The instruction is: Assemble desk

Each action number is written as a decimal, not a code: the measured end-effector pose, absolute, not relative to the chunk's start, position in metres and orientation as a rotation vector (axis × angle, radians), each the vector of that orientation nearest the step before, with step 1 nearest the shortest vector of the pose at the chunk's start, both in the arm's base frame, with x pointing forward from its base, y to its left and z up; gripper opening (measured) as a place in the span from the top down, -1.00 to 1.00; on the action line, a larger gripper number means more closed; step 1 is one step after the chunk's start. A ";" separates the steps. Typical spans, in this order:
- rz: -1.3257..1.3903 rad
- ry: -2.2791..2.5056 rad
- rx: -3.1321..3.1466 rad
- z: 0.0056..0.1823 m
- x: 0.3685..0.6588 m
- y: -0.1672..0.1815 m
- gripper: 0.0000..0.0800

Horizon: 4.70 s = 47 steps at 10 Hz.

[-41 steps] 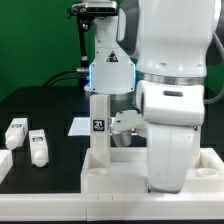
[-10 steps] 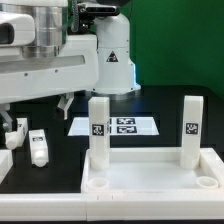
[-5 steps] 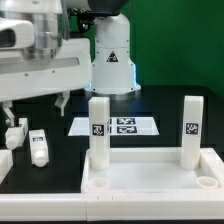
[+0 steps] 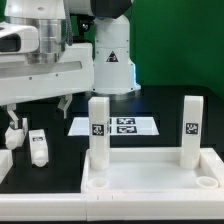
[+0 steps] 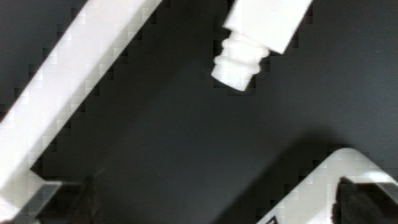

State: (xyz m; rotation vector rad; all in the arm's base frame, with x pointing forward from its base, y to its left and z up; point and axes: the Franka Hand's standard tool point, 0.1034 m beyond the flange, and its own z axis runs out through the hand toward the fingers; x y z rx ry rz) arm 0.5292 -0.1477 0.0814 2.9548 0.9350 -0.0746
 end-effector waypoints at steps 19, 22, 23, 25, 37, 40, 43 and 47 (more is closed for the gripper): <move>-0.200 0.456 3.125 0.023 0.474 -0.108 0.29; -0.162 0.561 3.098 0.026 0.477 -0.106 0.29; -0.162 0.582 3.095 0.025 0.477 -0.106 0.29; -0.043 0.706 3.012 0.028 0.475 -0.087 0.29; 0.010 0.733 2.972 0.030 0.476 -0.088 0.28; -0.058 0.614 3.021 0.028 0.445 -0.089 0.28; -0.048 0.660 3.008 0.028 0.445 -0.083 0.28; 0.027 1.239 2.776 0.023 0.425 -0.046 0.28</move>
Offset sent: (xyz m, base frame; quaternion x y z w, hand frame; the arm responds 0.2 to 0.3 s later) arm -0.0060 0.0135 -0.0057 0.0044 0.0194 0.0075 0.9998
